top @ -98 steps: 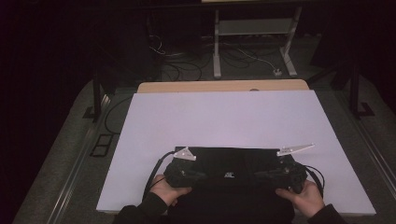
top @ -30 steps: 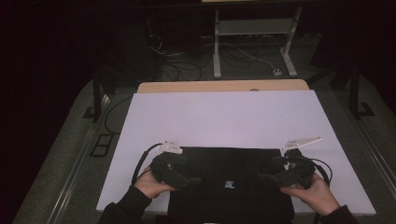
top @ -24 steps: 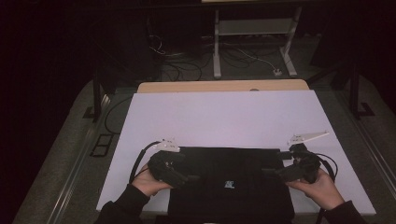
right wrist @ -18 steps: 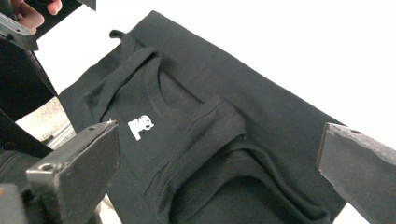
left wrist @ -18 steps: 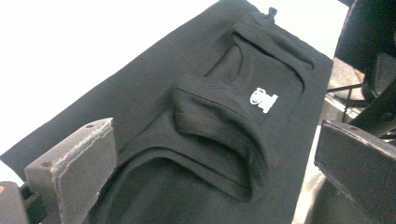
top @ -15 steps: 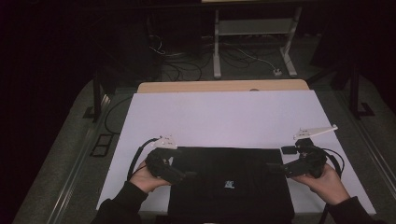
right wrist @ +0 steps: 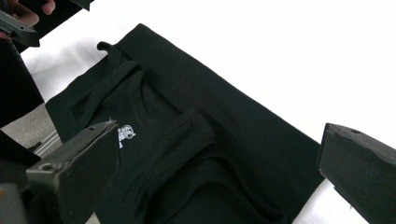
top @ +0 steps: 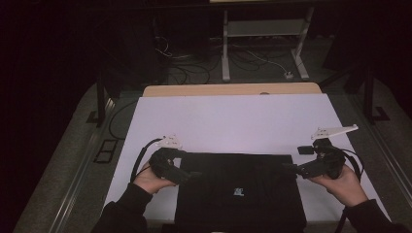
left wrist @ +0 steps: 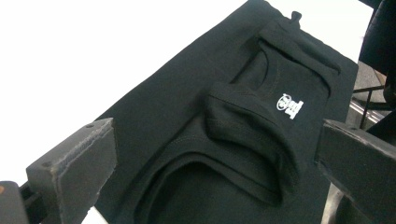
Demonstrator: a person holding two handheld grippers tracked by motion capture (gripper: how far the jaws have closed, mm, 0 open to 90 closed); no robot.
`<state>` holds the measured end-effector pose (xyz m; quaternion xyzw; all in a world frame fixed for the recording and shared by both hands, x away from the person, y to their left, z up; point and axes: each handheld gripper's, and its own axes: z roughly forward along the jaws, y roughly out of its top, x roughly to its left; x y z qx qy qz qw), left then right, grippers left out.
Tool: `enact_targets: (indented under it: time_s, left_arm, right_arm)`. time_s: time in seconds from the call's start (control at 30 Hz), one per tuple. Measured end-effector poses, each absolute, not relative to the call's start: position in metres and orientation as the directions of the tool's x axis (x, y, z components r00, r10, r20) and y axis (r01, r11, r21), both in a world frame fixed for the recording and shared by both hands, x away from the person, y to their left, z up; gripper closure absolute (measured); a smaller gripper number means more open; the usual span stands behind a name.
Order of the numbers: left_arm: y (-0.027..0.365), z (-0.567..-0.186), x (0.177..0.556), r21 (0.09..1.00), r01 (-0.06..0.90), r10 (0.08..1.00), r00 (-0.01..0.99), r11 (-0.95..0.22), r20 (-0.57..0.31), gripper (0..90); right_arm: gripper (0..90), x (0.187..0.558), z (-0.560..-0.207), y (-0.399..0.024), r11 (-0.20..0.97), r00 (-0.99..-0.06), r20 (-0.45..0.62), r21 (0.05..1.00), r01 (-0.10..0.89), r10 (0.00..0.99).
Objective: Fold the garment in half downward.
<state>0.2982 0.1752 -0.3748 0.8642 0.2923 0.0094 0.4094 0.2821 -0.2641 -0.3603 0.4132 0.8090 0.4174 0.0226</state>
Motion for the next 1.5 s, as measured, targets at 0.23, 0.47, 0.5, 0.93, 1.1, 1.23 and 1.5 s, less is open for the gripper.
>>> enact_targets:
  time_s: [0.23, 0.47, 0.5, 0.93, 1.1, 1.23, 1.5]
  left_arm:
    - [0.175, -0.377, 0.308, 0.706, 0.503, 0.517, 0.826, -0.499, -0.223, 0.0]
    - [0.178, -0.381, 0.318, 0.701, 0.517, 0.529, 0.816, -0.491, -0.232, 0.0]
    - [0.178, -0.382, 0.32, 0.698, 0.525, 0.533, 0.812, -0.486, -0.239, 0.0]
    - [0.181, -0.39, 0.332, 0.688, 0.54, 0.546, 0.801, -0.485, -0.245, 0.0]
    - [0.182, -0.393, 0.337, 0.691, 0.548, 0.558, 0.792, -0.472, -0.248, 0.0]
    - [0.183, -0.396, 0.34, 0.689, 0.55, 0.562, 0.79, -0.472, -0.246, 0.0]
    - [0.189, -0.403, 0.348, 0.695, 0.574, 0.571, 0.772, -0.434, -0.281, 0.0]
  right_arm:
    - [0.0, 0.291, -0.365, -0.266, 0.324, -0.653, 0.298, 0.681, 0.656, 0.696]
    - [0.0, 0.299, -0.371, -0.267, 0.337, -0.655, 0.283, 0.678, 0.653, 0.701]
    - [0.0, 0.301, -0.371, -0.267, 0.335, -0.653, 0.286, 0.676, 0.656, 0.702]
    - [0.0, 0.314, -0.385, -0.275, 0.313, -0.638, 0.305, 0.674, 0.669, 0.707]
    - [0.0, 0.32, -0.389, -0.279, 0.301, -0.628, 0.313, 0.673, 0.676, 0.712]
    - [0.0, 0.324, -0.392, -0.283, 0.294, -0.622, 0.313, 0.673, 0.678, 0.718]
    - [0.0, 0.329, -0.4, -0.287, 0.29, -0.62, 0.321, 0.671, 0.682, 0.716]
